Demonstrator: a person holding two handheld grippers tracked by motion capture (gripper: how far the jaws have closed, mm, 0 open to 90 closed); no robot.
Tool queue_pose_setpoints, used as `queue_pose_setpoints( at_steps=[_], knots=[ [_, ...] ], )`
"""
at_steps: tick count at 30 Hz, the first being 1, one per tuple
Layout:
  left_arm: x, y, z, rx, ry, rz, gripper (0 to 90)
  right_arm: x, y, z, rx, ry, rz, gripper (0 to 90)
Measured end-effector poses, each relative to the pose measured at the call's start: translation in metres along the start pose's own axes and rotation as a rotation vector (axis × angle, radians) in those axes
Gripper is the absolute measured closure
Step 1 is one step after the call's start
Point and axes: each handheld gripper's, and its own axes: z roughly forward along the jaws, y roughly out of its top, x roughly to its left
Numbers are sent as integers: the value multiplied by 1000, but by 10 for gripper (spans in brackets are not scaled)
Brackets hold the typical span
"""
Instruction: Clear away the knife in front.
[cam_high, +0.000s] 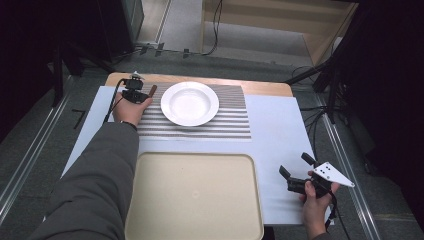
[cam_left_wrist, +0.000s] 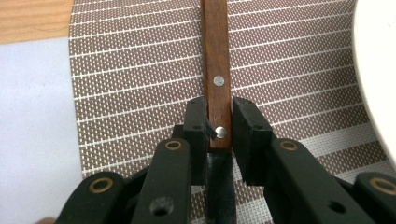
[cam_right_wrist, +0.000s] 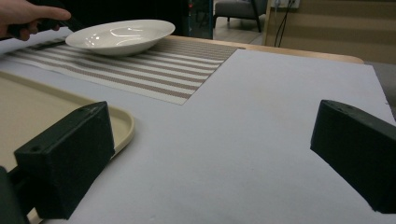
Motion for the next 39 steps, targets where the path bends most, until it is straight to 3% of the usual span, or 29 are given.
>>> queue_pose_setpoints(
  at_steps=[9, 18, 22, 25, 29, 39],
  knots=[
    [0, -2, -5, 1, 10, 43, 765, -1, 0, -1, -6, 7, 2, 0],
    [5, 1, -26, -34, -14, 67, 766, -2, 0, -1, -5, 9, 3, 0],
    [5, 1, -35, -47, -33, 69, 765, -2, 0, -1, -8, 12, 7, 0],
    [5, -1, -43, -48, -80, 66, 765, -2, 0, 0, -4, 8, 1, 0],
    [6, -6, -51, -51, -107, 63, 765, -1, 0, 0, -1, 6, -6, 0],
    [-2, -20, -72, -59, -140, 91, 765, 0, 0, 0, 4, 3, -13, 0]
  ],
)
